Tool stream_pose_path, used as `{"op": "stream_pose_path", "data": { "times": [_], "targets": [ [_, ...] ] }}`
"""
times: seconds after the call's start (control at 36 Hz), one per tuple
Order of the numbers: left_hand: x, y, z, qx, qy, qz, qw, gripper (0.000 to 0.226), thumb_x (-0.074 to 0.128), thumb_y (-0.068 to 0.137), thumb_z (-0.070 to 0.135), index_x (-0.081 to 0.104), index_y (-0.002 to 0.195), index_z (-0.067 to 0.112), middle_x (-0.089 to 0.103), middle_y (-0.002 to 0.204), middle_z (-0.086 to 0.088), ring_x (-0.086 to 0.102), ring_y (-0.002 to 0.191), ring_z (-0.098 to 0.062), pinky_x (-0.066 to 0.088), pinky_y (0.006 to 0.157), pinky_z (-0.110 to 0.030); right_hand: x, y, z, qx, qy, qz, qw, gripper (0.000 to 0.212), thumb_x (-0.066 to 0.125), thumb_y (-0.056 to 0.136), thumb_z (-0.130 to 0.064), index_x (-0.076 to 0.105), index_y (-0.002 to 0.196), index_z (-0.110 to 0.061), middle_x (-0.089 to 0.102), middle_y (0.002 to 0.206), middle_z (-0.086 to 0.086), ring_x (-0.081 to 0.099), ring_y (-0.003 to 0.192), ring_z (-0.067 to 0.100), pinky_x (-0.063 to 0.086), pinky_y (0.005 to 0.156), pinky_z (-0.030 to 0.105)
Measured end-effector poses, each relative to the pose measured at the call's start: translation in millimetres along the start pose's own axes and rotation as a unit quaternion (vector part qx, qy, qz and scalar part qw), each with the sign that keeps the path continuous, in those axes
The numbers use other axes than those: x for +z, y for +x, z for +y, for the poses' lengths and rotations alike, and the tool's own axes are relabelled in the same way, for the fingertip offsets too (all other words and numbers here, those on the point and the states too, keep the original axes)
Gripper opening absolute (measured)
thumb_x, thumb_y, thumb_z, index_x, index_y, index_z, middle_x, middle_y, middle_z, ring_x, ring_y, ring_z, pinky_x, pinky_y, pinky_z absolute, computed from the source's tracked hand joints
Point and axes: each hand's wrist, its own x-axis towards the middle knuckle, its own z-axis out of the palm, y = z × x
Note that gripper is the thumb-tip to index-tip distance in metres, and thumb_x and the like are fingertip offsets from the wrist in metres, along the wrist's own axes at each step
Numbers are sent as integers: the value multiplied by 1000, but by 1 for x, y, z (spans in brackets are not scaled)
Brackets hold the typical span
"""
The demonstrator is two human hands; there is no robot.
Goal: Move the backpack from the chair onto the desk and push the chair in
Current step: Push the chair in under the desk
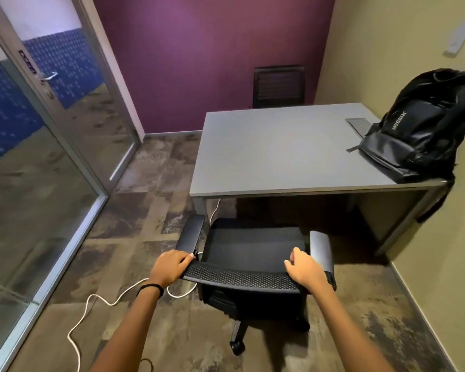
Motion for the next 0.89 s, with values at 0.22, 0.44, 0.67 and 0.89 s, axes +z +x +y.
{"op": "stream_pose_path", "data": {
  "times": [0.22, 0.44, 0.67, 0.89],
  "targets": [
    [-2, 6, -15, 32, -66, -13, 997, 35, 41, 99, 34, 72, 102, 19, 72, 104, -7, 62, 96, -22, 46, 81, -34, 0, -10, -6, 57, -11, 2, 998, 38, 38, 95, -37, 46, 63, -19, 61, 72, 3, 58, 76, 24, 39, 66, 29],
    [7, 2, -14, 47, -60, 20, 997, 34, 44, 96, 40, 72, 95, 21, 72, 99, -2, 62, 93, -20, 48, 75, -33, 3, -31, -7, 82, 11, 53, 995, 49, 38, 97, -33, 37, 50, -21, 53, 61, 3, 44, 53, 12, 25, 45, 21],
    [16, -12, -10, 79, -69, 62, 993, 32, 45, 94, 44, 73, 92, 29, 73, 92, 7, 64, 90, -13, 40, 60, -24, 4, -46, -1, 79, 23, 52, 995, 50, 37, 98, -27, 32, 49, -22, 39, 52, -5, 38, 49, 5, 21, 43, 18],
    [26, -27, -1, 120, -63, 52, 989, 35, 44, 94, 48, 73, 97, 29, 74, 95, 9, 63, 89, -9, 42, 68, -22, 6, -65, 16, 79, 26, 62, 995, 50, 38, 97, -24, 30, 48, -24, 38, 50, -6, 38, 47, 5, 22, 43, 19]
  ]
}}
